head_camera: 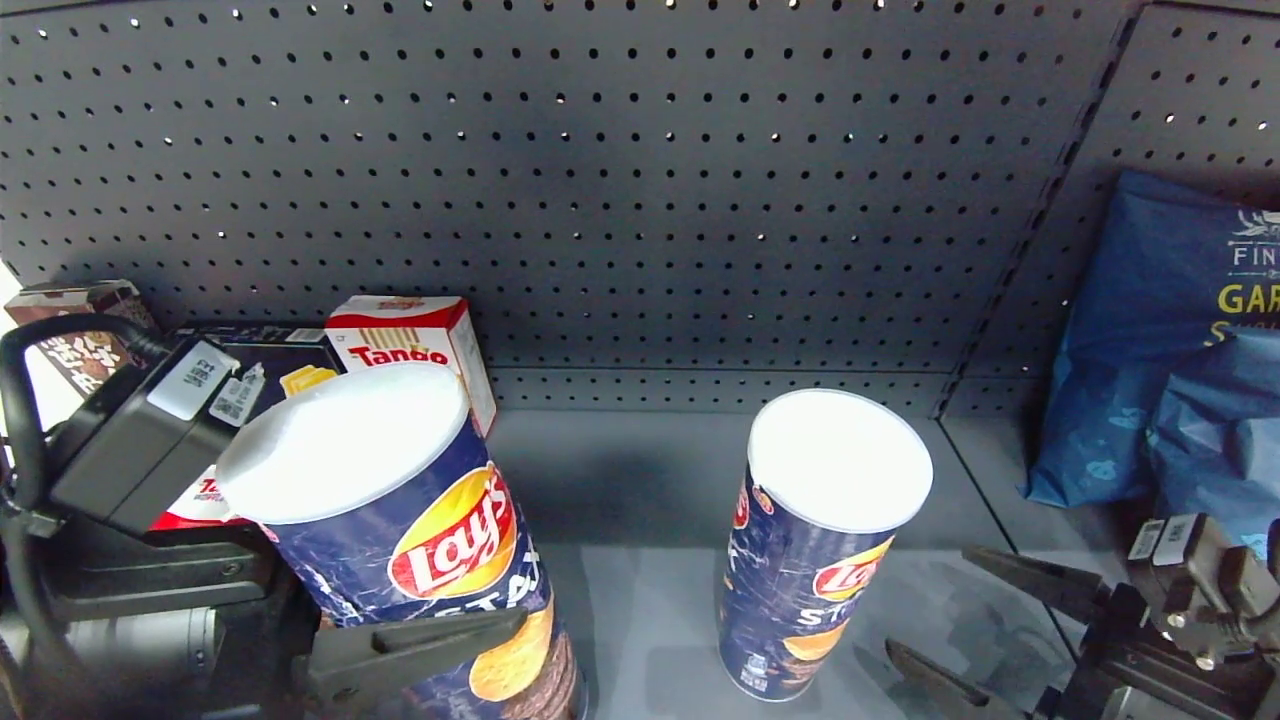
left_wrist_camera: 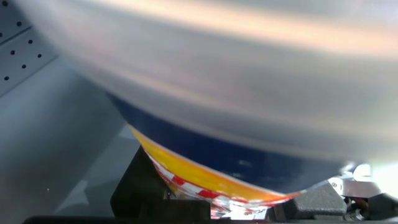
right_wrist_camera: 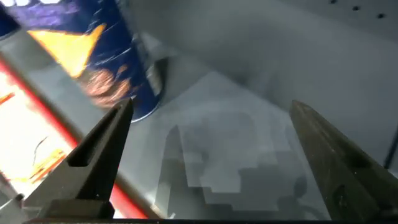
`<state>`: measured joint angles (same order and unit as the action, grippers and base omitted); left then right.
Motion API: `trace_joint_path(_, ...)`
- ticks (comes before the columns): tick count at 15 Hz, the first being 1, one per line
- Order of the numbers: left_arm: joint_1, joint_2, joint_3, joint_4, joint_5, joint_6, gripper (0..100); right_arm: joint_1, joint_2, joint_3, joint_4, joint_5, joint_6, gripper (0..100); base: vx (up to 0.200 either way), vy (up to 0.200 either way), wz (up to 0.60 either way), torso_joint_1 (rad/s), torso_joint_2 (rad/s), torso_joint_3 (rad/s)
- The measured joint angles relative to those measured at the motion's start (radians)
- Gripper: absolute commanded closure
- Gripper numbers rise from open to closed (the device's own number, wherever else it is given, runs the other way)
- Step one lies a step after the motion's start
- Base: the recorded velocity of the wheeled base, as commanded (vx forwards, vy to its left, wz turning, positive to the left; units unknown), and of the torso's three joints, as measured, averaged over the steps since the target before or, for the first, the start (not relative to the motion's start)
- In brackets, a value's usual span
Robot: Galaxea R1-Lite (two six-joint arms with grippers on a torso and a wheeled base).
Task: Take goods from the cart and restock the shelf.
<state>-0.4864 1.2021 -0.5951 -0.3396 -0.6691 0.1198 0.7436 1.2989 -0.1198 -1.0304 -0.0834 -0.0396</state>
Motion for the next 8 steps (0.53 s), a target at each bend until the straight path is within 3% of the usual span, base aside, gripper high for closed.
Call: trace_joint_path(8,0.000,-0.013,0.037,-0.002,-0.001,-0.001,100,-0.028,0.116,-0.120,0.001,-0.027,-0.044,0,0.000,0.000,0.00,0.000,0.00,0.000)
